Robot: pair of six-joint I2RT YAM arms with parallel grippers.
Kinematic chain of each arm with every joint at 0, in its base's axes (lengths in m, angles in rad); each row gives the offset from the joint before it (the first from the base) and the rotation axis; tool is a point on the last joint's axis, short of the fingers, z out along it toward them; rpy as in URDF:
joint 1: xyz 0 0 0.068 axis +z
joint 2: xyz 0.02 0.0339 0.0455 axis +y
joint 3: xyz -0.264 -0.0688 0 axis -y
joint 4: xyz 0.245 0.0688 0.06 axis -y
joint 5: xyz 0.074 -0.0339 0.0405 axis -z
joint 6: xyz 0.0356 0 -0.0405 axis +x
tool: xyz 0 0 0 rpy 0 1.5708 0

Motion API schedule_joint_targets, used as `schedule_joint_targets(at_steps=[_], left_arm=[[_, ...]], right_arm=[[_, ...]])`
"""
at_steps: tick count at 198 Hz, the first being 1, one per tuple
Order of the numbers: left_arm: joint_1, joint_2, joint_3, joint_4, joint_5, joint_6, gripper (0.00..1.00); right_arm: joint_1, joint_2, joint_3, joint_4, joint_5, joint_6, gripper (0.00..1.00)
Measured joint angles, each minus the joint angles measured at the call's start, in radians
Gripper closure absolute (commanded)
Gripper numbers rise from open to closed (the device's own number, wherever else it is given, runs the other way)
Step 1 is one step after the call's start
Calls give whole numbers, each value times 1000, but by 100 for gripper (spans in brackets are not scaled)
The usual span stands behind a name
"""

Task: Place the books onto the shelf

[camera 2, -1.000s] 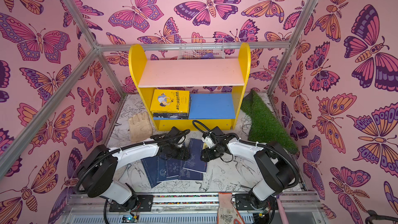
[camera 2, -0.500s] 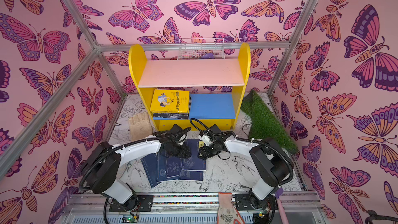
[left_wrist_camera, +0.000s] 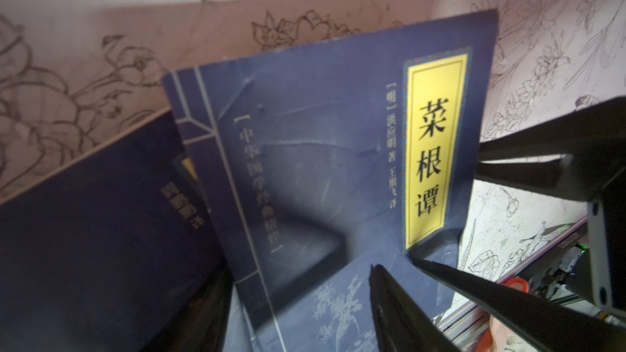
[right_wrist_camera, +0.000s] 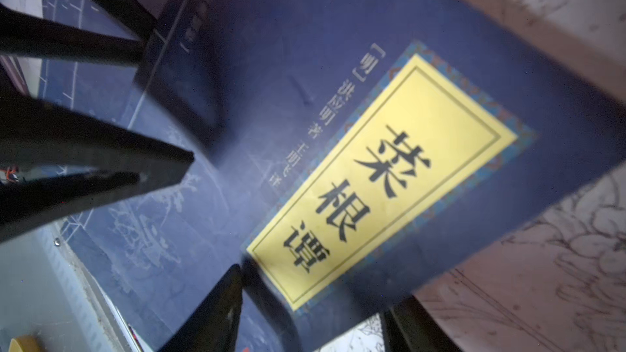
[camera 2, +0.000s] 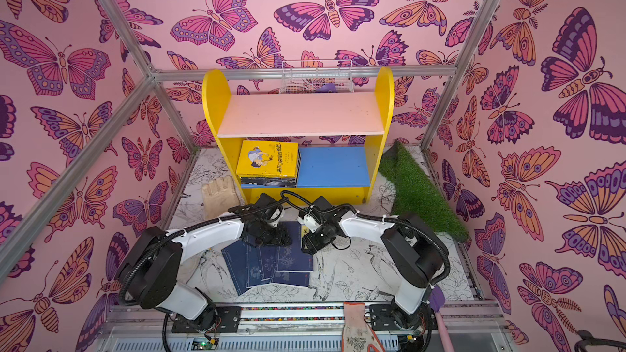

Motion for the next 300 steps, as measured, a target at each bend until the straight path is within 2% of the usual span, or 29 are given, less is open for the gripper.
schedule_joint_targets(at_steps=[25,66,140,179,225,300], left_arm=[[15,-20,-27,26,22,0,42],[21,-43,-48,32,50,1,41],[5,-47,-54,65,88,0,43],[11,-48,-54,80,18,-8,41],[63,-19,-27,85,-35,-19,41],[73,34,36,131,-14,-6,55]], right_arm=[[0,27,19,-10,0,1,38],[-4,32,27,2,28,21,39],[-80,32,8,109,20,86,38],[-80,32,6,118,15,88,39],[-80,32,2,125,6,87,39],[-81,32,-2,114,1,87,39]])
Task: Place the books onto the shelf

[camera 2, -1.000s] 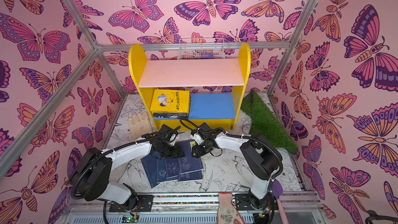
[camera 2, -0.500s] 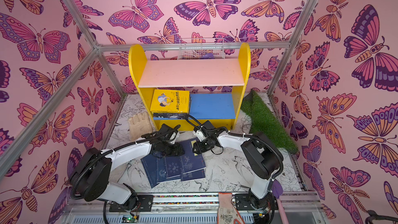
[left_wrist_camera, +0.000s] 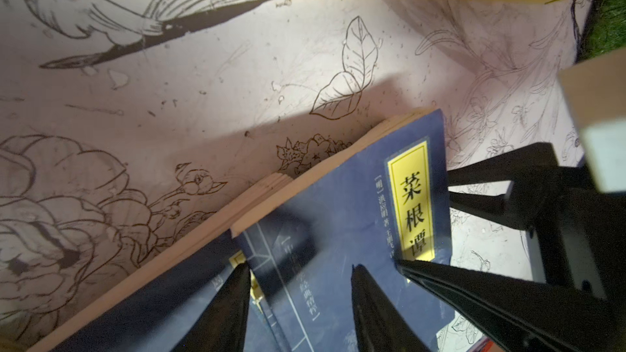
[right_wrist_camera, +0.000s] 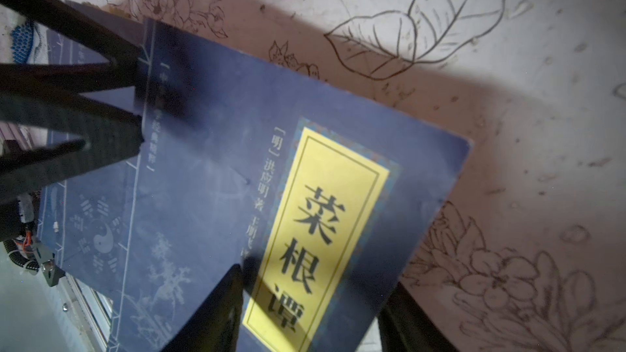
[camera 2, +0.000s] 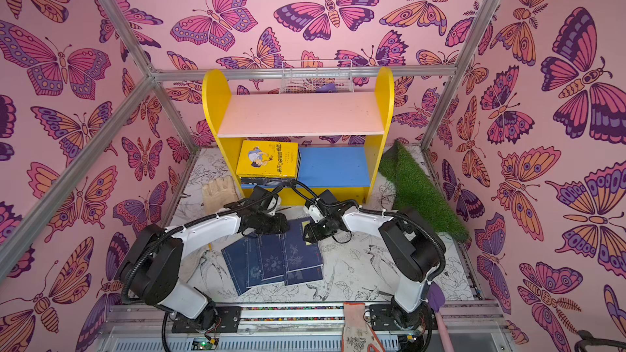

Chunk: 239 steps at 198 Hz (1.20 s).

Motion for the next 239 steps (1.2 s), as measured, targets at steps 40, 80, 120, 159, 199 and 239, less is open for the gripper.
schedule_joint_targets(at_steps=[40,80,120,159,199,239], left_arm=[[4,10,0,5,40,3,74],[-7,-5,-13,100,169,-1,75],[-53,-3,-13,158,249,1,64],[-53,-25,-50,180,171,-2,62],[21,-173,-137,165,63,-48,56],[101,-269,-214,147,20,-99,50]], right_arm=[[-6,0,-2,-14,6,0,39],[-10,-2,-3,-3,14,0,38],[-2,-2,-5,9,6,0,38],[-2,-2,-5,11,6,0,48],[-2,-2,-6,32,6,0,80],[-2,-8,-6,56,-9,5,100]])
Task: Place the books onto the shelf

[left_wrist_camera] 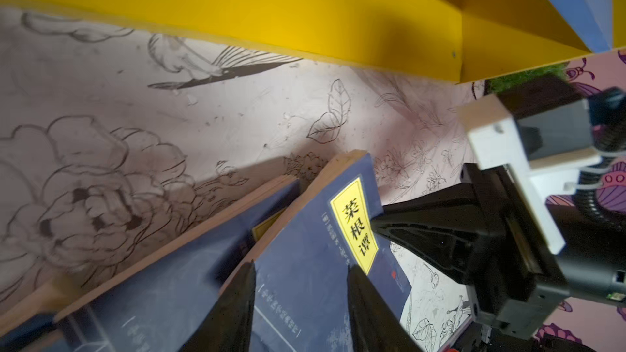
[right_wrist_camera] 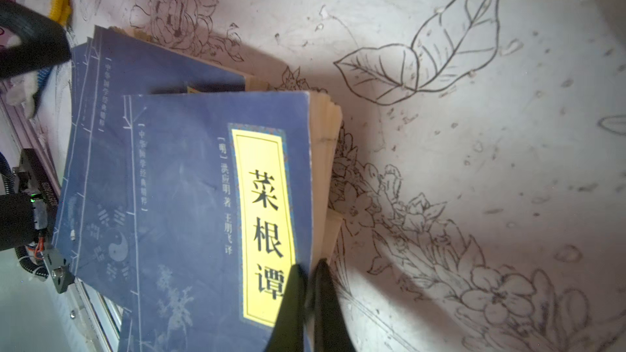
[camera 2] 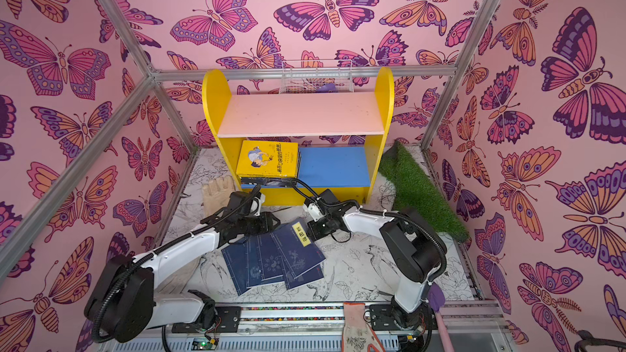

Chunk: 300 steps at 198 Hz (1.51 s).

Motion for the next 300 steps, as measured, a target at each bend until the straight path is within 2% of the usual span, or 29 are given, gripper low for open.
schedule_joint_targets(at_steps=[86,136,162,218,255,276,300], left_arm=[[13,14,-7,-148,16,27,37],[-3,94,24,-140,15,22,35],[-4,135,37,-80,16,14,35],[-2,253,89,21,73,-4,39],[3,266,47,145,116,-11,43],[6,260,-10,254,154,-31,58],[-9,261,-30,280,195,-43,66]], right_arm=[[-19,24,29,-8,-6,34,100],[-51,44,37,6,-21,75,100],[-51,44,39,4,-23,74,100],[-53,44,39,0,-16,74,100],[-60,44,39,-3,-4,74,100],[-63,44,39,-6,0,74,100],[-63,44,39,-7,1,74,100]])
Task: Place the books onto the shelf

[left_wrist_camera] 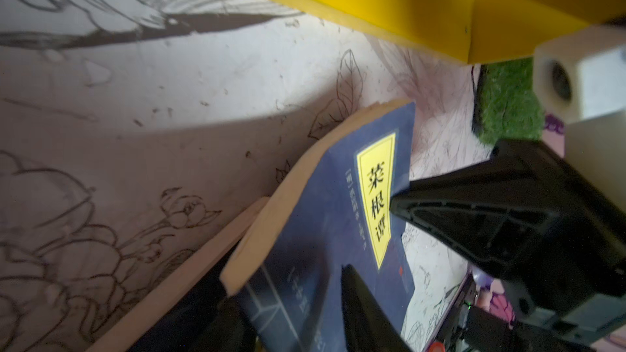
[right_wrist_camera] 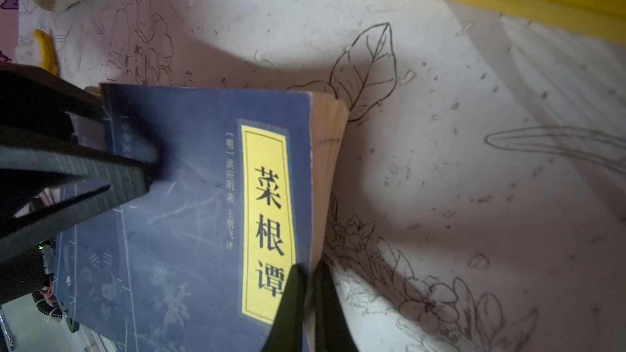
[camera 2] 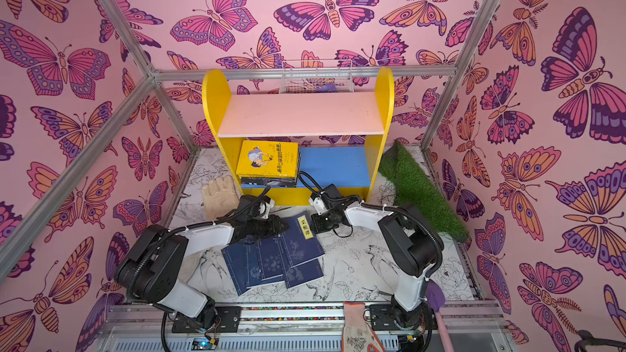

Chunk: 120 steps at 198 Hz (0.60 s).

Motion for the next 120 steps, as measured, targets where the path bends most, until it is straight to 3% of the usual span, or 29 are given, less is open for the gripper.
schedule_joint_targets(at_steps=[25,47,77,104,112,120], left_arm=[[-23,14,3,-8,13,10,77],[-26,25,18,-13,29,3,100],[-35,-14,18,-29,23,14,100],[-56,-151,-6,-61,-2,61,100],[-67,-200,-7,-73,-11,80,100],[-79,-256,-8,-86,-21,98,100]], right_arm=[[0,0,0,-2,2,0,100],[0,0,0,-9,6,0,100],[2,-26,-16,-10,16,3,100],[13,-107,-61,16,24,16,97],[16,-142,-78,31,30,23,93],[17,-179,-95,47,35,27,82]])
